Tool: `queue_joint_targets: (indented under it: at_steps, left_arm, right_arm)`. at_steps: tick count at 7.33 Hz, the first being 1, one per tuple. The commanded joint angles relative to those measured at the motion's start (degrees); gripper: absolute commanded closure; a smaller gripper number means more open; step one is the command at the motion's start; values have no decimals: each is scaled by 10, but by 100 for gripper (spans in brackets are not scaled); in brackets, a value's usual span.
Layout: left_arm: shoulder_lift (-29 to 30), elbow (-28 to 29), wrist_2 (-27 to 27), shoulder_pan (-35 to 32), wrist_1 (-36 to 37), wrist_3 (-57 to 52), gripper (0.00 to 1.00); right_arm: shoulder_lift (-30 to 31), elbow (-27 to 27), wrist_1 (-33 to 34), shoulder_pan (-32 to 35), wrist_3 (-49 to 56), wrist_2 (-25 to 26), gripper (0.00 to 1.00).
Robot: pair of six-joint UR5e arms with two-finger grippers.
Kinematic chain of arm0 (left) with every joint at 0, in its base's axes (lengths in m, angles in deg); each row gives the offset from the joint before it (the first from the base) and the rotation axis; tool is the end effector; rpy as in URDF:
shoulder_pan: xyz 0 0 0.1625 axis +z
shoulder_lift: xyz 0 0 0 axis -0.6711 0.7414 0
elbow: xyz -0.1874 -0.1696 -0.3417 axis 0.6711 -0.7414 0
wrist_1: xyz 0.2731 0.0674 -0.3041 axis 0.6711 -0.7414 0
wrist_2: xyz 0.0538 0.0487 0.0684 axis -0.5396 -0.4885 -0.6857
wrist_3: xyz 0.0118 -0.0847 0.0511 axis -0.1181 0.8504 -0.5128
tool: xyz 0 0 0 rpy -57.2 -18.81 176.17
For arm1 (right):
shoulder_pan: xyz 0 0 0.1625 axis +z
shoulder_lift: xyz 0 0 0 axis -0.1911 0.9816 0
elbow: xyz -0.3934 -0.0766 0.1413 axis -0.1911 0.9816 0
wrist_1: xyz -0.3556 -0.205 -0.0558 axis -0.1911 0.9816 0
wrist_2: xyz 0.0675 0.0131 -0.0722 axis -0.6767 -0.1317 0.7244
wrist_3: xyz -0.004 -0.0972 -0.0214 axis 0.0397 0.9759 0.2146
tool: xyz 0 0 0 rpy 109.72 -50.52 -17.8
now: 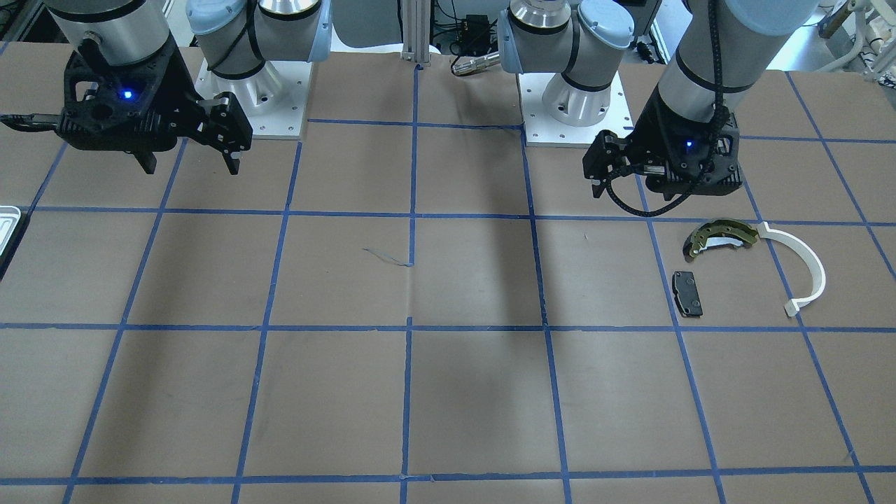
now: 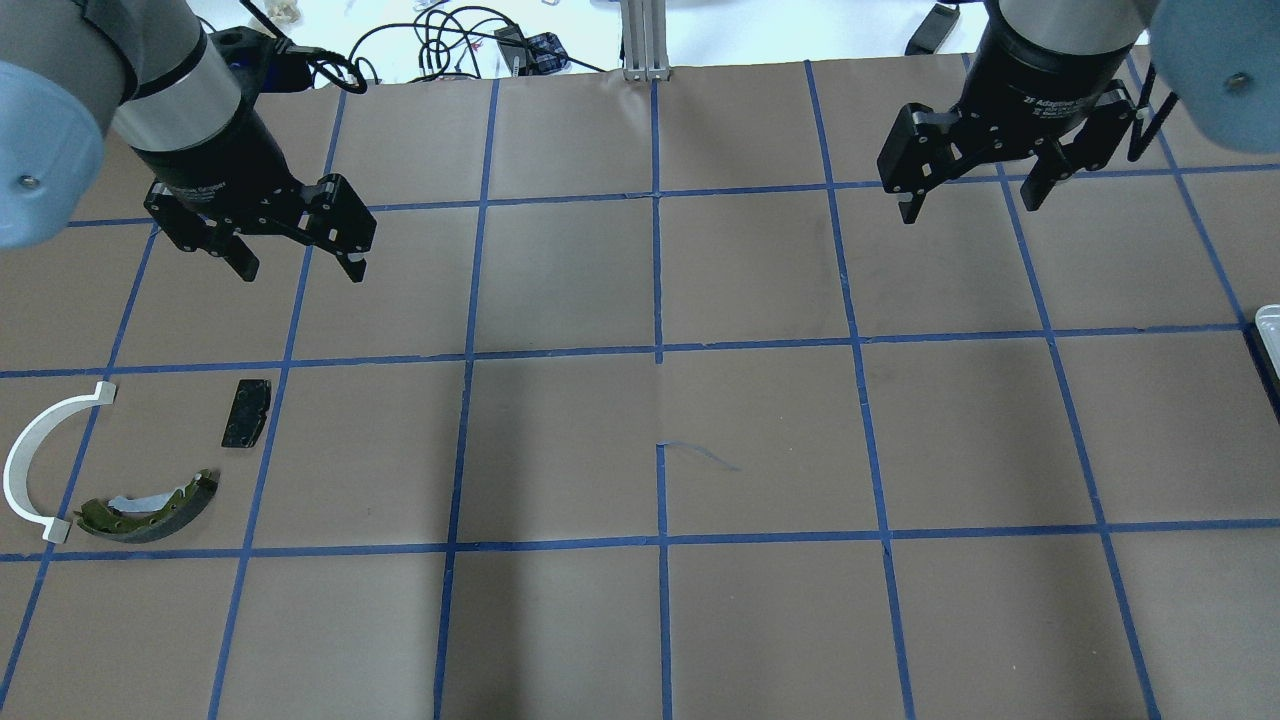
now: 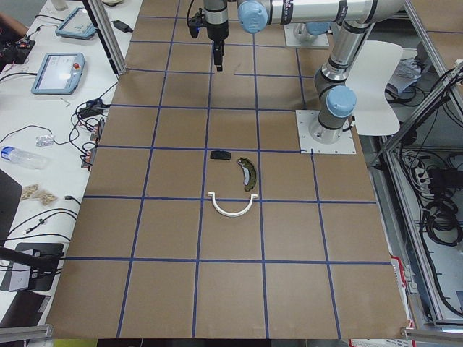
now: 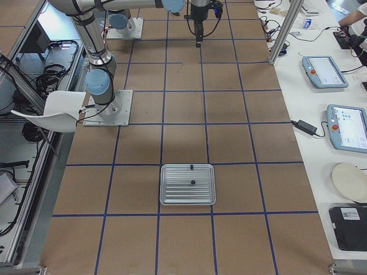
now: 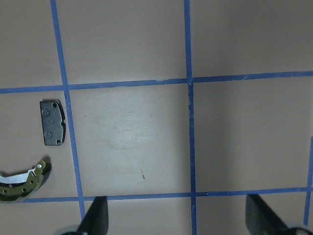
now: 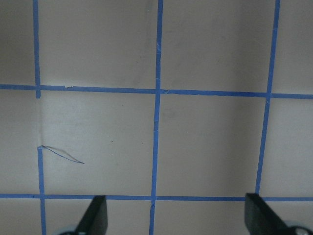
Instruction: Place bearing gear from tray to pile
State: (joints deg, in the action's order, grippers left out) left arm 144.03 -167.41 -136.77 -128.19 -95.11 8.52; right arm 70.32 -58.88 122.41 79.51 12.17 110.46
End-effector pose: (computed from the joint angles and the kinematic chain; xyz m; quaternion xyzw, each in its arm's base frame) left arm -0.0957 -0.4975 0.4669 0.0218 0.9992 0.0299 0.0146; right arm 0.1339 -0.4925 0.5107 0.0228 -0.9995 0.0020 0.0203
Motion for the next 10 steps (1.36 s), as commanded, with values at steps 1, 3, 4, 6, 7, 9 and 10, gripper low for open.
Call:
queue_joint_targets:
  at_steps: [1,3,4,6,7,9,10]
  left_arm:
    - [1,0,0,0,0,0,0]
    - [0,0,1,0,0,0,0]
    - [0,0,1,0,0,0,0]
    - [0,0,1,0,0,0,0]
    - [1,0,1,0,1,0,0]
    - [0,0,0,0,1,0,0]
    - [0,0,0,0,1,0,0]
  right_arm:
    - [-1,0,0,-1,2,0,0]
    - [-3,3,2,-29,72,2,0]
    - [-1,6,-3,-79,115,0,0]
    - [-2,5,3,-174,195,3,0]
    - [-6,1,19,-251,204,10,0]
    - [-73,-7,81,-384,290,2,0]
    - [-116,-6,103,-439,356,-4,0]
